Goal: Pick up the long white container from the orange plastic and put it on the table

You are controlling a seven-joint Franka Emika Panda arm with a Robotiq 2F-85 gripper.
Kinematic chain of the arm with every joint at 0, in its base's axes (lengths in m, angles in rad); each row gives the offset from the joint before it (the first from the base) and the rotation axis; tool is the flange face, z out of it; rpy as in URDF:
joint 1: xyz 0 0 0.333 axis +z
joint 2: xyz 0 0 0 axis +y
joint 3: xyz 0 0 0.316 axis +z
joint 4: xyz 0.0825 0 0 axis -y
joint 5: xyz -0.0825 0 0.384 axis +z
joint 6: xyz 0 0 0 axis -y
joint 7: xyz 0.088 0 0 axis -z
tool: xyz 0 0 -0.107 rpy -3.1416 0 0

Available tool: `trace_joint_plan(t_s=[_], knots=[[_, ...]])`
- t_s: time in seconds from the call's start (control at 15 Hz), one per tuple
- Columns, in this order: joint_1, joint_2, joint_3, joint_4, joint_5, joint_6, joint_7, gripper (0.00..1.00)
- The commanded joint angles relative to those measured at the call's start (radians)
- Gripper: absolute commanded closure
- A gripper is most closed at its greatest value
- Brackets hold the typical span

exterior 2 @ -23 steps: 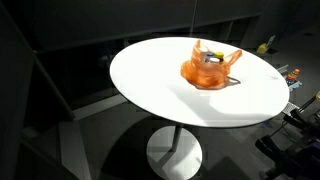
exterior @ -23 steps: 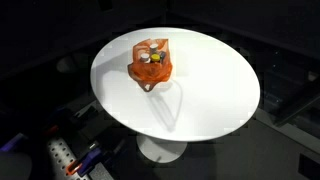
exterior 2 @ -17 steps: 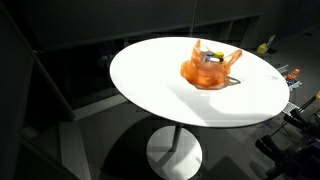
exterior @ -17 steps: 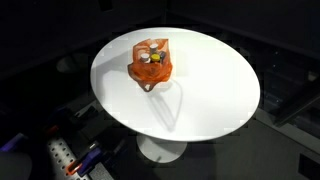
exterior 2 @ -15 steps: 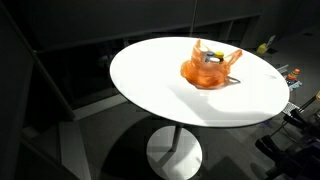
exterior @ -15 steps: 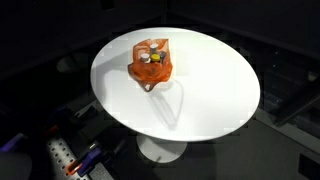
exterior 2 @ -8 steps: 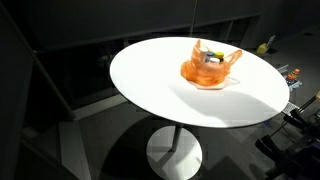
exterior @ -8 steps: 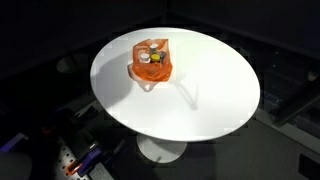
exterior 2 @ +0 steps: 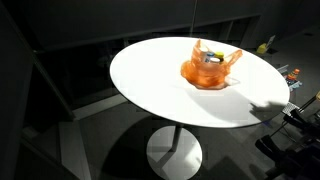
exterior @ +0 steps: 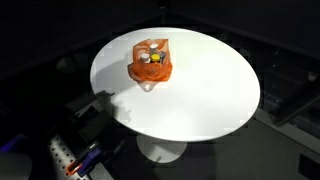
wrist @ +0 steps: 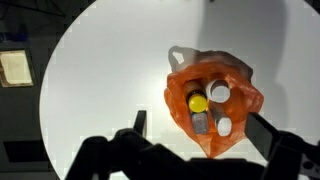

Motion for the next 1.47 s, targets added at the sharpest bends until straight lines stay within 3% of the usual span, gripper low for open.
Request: trace_joint_plan(t_s=[0.0,0.6,1.07,1.4], knots=[[0.004,0.024,-0.002,0.018,-0.001,0.002,-0.007,0.00],[0.011,0.104,0.005,0.079,0.012,0.042,-0.056,0.00],[0.010,0.270,0.035,0.147,0.136,0.177,-0.199,0.00],[0.000,0.414,0.057,0.232,0.211,0.188,-0.257,0.00]])
